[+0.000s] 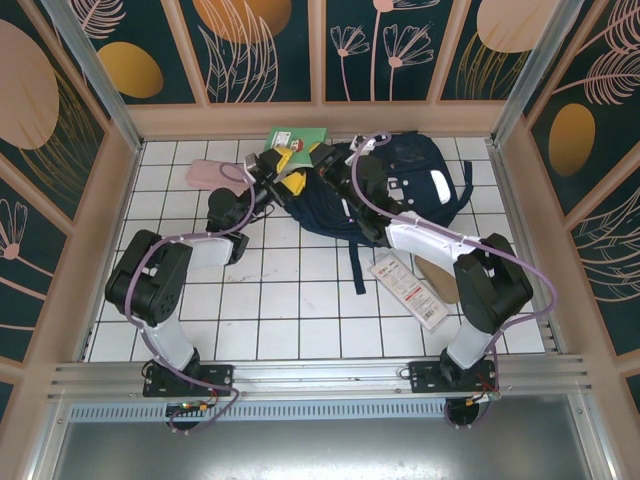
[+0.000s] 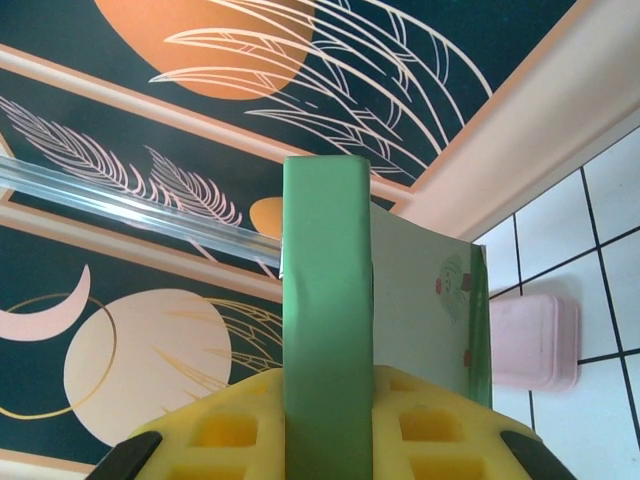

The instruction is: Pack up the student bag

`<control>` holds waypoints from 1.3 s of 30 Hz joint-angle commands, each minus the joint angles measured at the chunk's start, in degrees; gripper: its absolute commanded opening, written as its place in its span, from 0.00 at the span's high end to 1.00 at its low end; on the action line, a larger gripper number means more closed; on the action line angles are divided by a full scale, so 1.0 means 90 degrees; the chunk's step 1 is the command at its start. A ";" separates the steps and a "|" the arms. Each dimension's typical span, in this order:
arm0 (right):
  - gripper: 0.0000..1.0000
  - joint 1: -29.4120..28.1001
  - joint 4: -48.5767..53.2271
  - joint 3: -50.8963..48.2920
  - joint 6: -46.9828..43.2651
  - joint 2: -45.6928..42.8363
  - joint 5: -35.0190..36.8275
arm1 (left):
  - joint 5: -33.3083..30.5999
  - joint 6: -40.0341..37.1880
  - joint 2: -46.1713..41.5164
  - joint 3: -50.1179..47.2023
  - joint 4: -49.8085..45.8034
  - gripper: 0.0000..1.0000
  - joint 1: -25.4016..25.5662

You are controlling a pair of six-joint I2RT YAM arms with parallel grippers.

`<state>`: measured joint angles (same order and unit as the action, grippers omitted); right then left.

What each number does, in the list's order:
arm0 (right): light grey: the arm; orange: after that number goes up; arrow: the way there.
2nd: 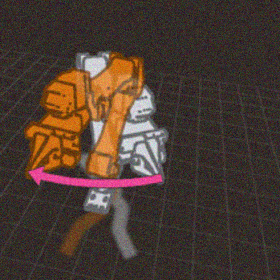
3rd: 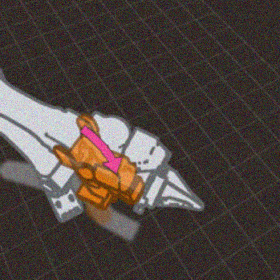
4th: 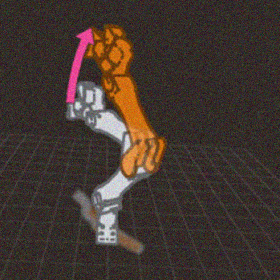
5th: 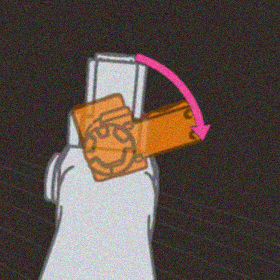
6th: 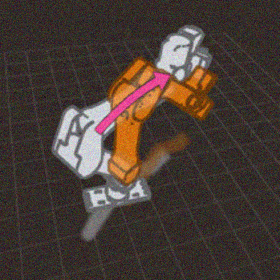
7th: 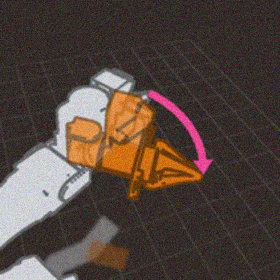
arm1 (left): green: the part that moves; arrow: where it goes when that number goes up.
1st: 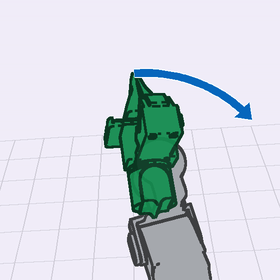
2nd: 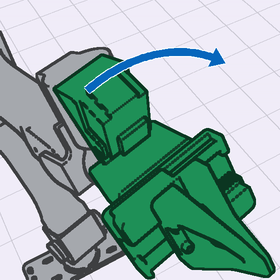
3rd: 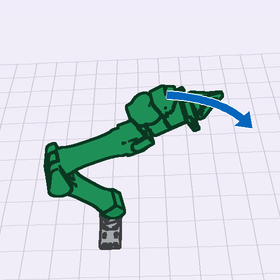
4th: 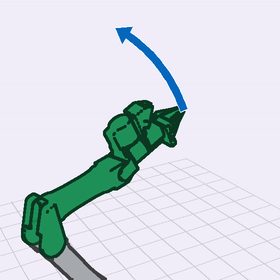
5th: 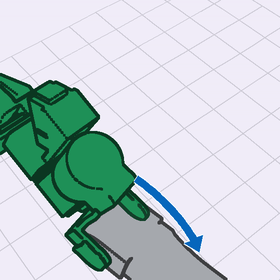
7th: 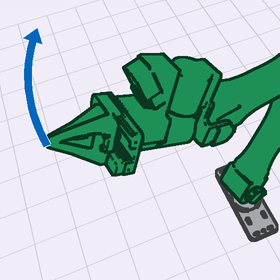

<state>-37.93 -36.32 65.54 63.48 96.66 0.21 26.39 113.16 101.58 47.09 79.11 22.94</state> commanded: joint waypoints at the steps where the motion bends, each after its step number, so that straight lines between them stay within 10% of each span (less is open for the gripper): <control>1: 1.00 -0.0053 -0.0678 0.0282 0.0049 -0.0003 -0.0035 | -0.0099 0.0133 0.0124 0.0320 0.0473 0.26 0.0039; 12: 1.00 -0.0082 -0.0723 0.0165 0.0280 0.0080 -0.0514 | -0.0363 0.0405 0.0531 0.0613 0.0996 0.43 -0.0127; 39: 1.00 0.0055 -0.0252 -0.0314 0.0075 -0.0389 -0.0521 | -0.0010 -0.0070 0.0077 0.0168 0.0783 0.45 -0.1354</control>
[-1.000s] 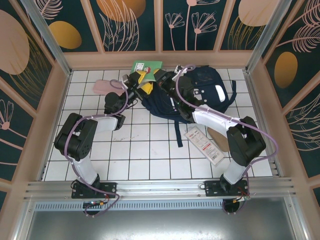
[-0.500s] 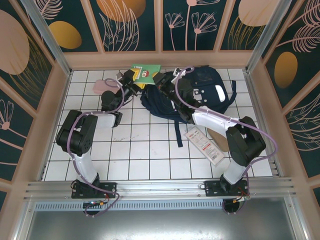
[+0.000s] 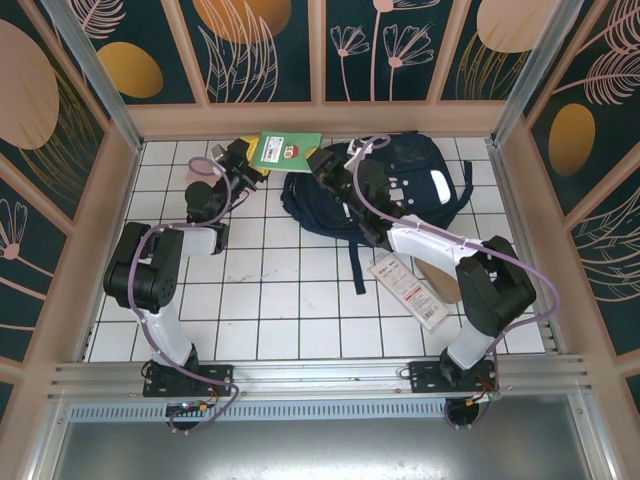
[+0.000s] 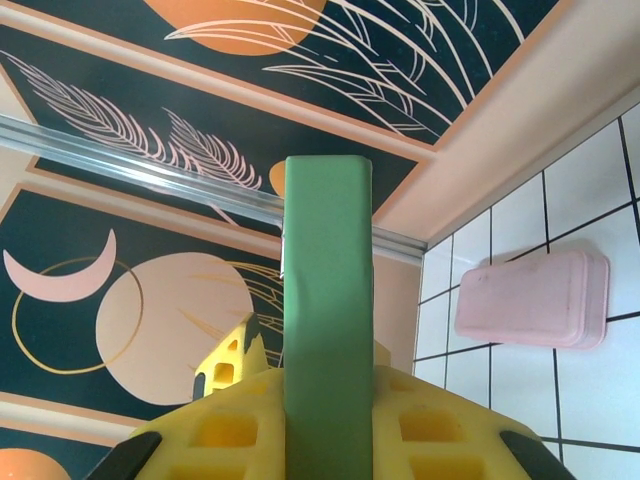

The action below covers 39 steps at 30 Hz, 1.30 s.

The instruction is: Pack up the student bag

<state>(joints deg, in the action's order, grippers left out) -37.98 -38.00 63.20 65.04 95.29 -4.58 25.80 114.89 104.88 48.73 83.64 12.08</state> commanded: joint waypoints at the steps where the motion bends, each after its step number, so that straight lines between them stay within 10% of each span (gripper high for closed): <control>1: 1.00 0.0069 -0.0054 -0.0050 -0.0097 -0.0240 -0.0008 | 0.0073 -0.0293 -0.0296 -0.0017 0.0273 0.46 -0.0181; 9: 1.00 0.0108 0.0017 -0.0030 -0.0143 -0.0220 -0.0134 | 0.0544 -0.0913 -0.0459 0.0172 -0.0480 0.52 -0.0277; 22: 1.00 0.0273 0.0741 0.0204 -0.0534 -0.0167 -0.0629 | 0.1000 -0.2679 -0.1191 0.0508 -0.2984 1.00 -0.0277; 30: 0.49 0.0697 0.2302 0.0450 -0.1414 -0.0212 -0.0857 | 0.0723 -0.2561 -0.1637 0.0038 -0.3050 1.00 -0.0465; 39: 0.41 0.0699 0.5279 0.2079 -0.3625 0.0783 -0.0331 | 0.0012 -0.2905 -0.2769 -0.0643 -0.4030 1.00 -0.0876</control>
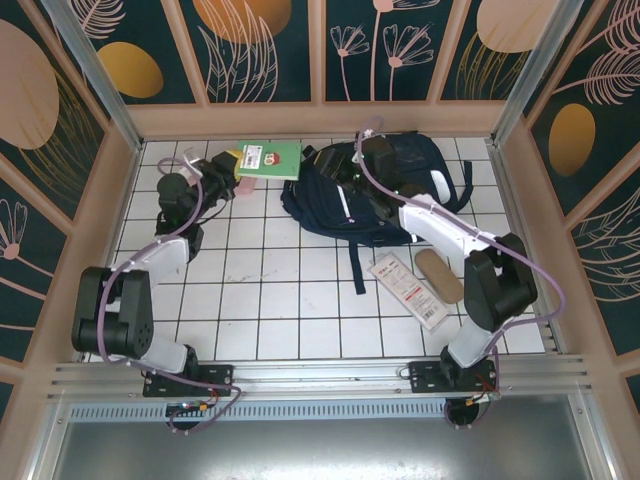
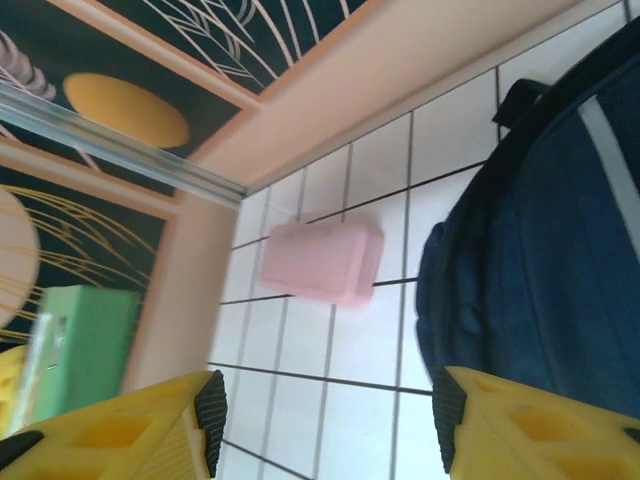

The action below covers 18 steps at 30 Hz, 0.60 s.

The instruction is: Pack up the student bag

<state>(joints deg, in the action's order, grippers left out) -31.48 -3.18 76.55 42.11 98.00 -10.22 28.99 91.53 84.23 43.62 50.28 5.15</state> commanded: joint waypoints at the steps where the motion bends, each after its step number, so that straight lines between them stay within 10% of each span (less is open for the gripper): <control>1: 0.41 -0.0021 0.1858 0.0937 -0.1261 0.0740 0.0412 | -0.0466 -0.0461 -0.0657 -0.0113 -0.0591 1.00 -0.0134; 18: 0.56 -0.0638 0.4934 0.4583 -0.3082 0.3935 0.2685 | -0.1299 -0.1896 -0.2021 -0.0078 -0.2812 1.00 -0.0230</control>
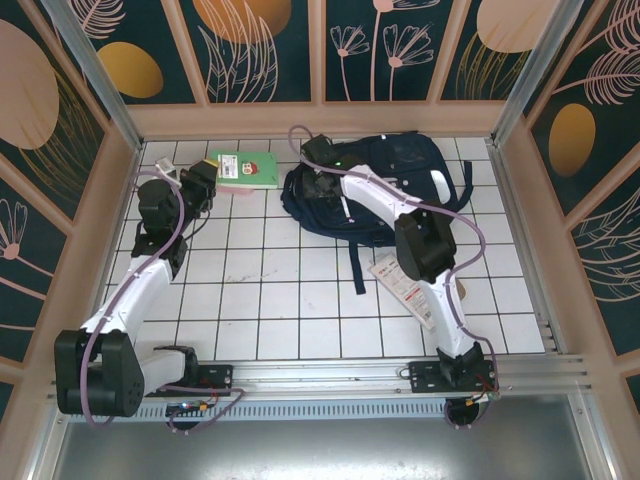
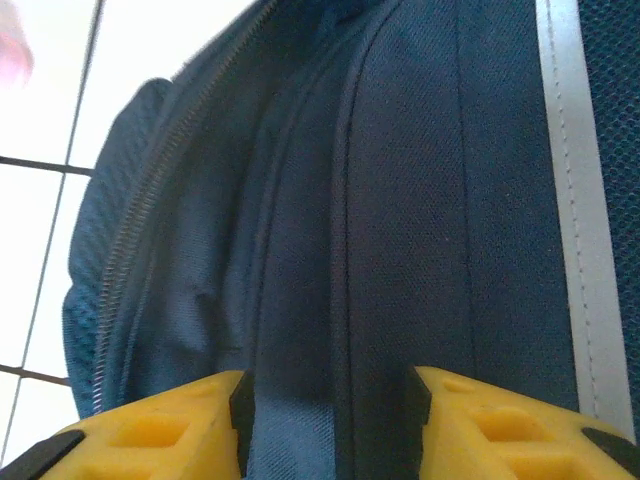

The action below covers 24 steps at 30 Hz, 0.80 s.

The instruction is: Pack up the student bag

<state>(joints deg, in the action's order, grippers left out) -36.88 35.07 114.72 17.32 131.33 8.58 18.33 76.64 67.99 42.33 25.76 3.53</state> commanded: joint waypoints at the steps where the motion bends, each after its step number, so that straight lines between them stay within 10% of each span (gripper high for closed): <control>1: 0.58 -0.0059 0.0729 0.0349 -0.0335 0.0302 0.0718 | -0.0094 -0.0258 -0.0230 0.0070 -0.0100 1.00 -0.0050; 10: 1.00 -0.0119 0.0801 0.0213 -0.0450 0.0382 0.1473 | -0.0026 -0.0347 -0.0250 0.0041 -0.0055 1.00 -0.0050; 24: 1.00 0.0209 0.0444 0.0779 -0.0148 -0.1357 0.0206 | 0.0179 -0.0216 0.0395 -0.0112 0.0663 1.00 -0.0043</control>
<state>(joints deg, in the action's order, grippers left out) -37.01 40.14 117.64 14.11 126.19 15.29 18.74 74.15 70.26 41.65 25.43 3.46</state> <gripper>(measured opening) 0.051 0.154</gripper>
